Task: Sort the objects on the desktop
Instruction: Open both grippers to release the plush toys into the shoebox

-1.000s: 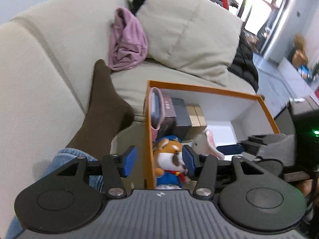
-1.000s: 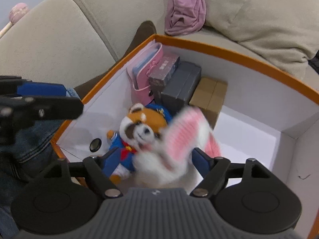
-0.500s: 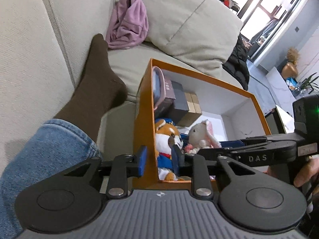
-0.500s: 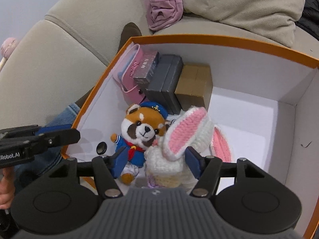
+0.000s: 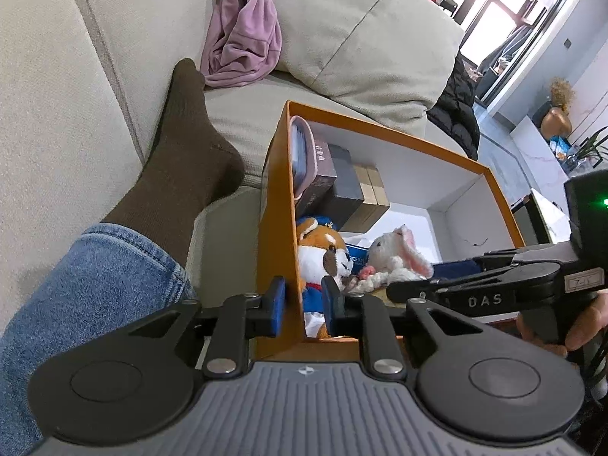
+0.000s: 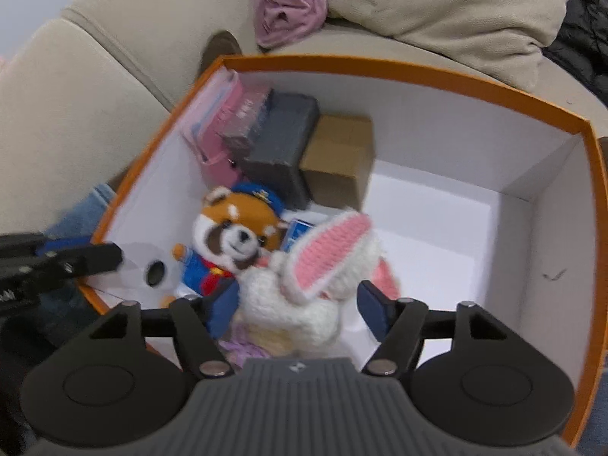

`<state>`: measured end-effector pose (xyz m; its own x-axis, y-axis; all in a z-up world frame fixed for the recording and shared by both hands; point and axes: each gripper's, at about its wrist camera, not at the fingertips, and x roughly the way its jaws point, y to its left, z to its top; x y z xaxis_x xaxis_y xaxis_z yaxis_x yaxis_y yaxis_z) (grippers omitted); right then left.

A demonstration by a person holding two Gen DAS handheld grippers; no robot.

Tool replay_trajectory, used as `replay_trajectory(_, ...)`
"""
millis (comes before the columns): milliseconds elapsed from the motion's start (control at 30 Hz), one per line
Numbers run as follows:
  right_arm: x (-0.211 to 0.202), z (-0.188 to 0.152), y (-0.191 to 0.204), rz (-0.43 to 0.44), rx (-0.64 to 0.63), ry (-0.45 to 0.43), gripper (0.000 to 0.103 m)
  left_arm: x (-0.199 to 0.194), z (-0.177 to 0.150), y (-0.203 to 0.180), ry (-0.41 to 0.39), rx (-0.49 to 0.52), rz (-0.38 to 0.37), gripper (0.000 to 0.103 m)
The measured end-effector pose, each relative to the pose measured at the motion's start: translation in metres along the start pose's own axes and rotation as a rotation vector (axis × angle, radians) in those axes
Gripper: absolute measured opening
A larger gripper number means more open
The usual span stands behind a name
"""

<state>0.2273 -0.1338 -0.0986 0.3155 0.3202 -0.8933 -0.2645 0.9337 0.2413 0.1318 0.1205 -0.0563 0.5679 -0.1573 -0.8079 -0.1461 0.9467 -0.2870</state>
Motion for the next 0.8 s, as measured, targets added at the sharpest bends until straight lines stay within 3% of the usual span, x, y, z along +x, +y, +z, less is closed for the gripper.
replay_trajectory(100, 0.013, -0.002, -0.008, 0.067, 0.05, 0.047, 0.063, 0.0, -0.001, 0.0, 0.003, 0.004, 0.003, 0.022)
replay_trajectory(300, 0.017, 0.002, 0.007, 0.111, -0.025, -0.019, 0.059, 0.001, -0.001, -0.006, -0.004, 0.031, 0.028, 0.022)
replay_trajectory(533, 0.01, -0.002, 0.018, 0.043, -0.084, -0.056, 0.062, 0.001, -0.003, -0.006, -0.016, 0.025, 0.034, 0.022)
replay_trajectory(800, -0.037, -0.027, 0.027, -0.08, -0.166, -0.233, 0.071, -0.03, -0.015, -0.006, -0.087, 0.019, 0.066, 0.022)
